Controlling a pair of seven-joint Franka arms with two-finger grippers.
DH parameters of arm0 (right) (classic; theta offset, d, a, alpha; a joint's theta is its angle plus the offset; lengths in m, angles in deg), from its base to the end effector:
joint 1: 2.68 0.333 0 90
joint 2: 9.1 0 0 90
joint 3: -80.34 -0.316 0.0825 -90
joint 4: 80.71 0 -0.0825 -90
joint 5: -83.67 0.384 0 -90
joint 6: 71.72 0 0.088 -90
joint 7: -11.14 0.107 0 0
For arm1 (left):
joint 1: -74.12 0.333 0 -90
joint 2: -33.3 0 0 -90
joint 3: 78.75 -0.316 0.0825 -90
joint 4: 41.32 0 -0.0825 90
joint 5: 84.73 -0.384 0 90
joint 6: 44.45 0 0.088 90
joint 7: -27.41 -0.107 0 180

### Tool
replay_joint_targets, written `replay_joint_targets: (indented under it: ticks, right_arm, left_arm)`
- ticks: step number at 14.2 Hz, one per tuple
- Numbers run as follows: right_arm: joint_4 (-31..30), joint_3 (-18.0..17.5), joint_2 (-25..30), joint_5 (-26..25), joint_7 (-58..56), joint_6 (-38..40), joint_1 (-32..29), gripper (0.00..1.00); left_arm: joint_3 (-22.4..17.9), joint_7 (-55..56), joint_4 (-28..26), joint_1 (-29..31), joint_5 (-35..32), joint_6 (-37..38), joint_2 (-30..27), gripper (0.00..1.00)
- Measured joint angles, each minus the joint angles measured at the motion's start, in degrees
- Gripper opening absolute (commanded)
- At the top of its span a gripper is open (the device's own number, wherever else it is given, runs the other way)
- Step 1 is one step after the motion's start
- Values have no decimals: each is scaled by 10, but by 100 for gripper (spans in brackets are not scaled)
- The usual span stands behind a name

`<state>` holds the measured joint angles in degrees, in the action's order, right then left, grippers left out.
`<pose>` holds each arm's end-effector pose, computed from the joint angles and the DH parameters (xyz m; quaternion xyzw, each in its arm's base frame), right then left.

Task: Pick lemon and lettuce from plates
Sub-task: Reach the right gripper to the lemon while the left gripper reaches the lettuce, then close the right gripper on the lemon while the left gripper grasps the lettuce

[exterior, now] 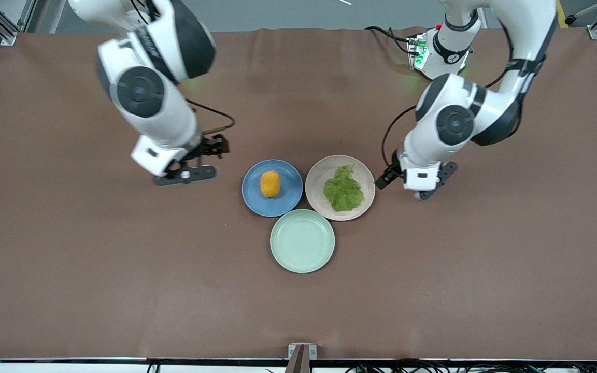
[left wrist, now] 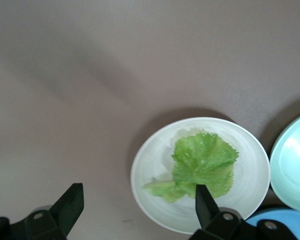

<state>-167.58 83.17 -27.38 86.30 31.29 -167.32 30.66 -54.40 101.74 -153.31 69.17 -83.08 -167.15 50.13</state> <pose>0.5461 0.3313 0.4666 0.9927 0.0864 -0.0814 0.0222 0.5253 -0.2849 0.3344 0.9152 0.3944 -0.0817 0.0123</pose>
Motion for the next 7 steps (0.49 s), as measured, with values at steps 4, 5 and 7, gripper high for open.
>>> replay_joint_targets:
  ticks: [4,5,7]
  right_arm:
    - [-61,0,-41,37,34,-154,42,100]
    - [-85,0,-45,40,38,-196,46,100]
    - [-125,1,-59,42,54,-263,54,100]
  left_arm:
    - [0,144,-1,-37,-22,-91,68,72]
    - [0,174,-1,-42,-36,-111,84,71]
    - [0,224,0,-49,-66,-139,111,68]
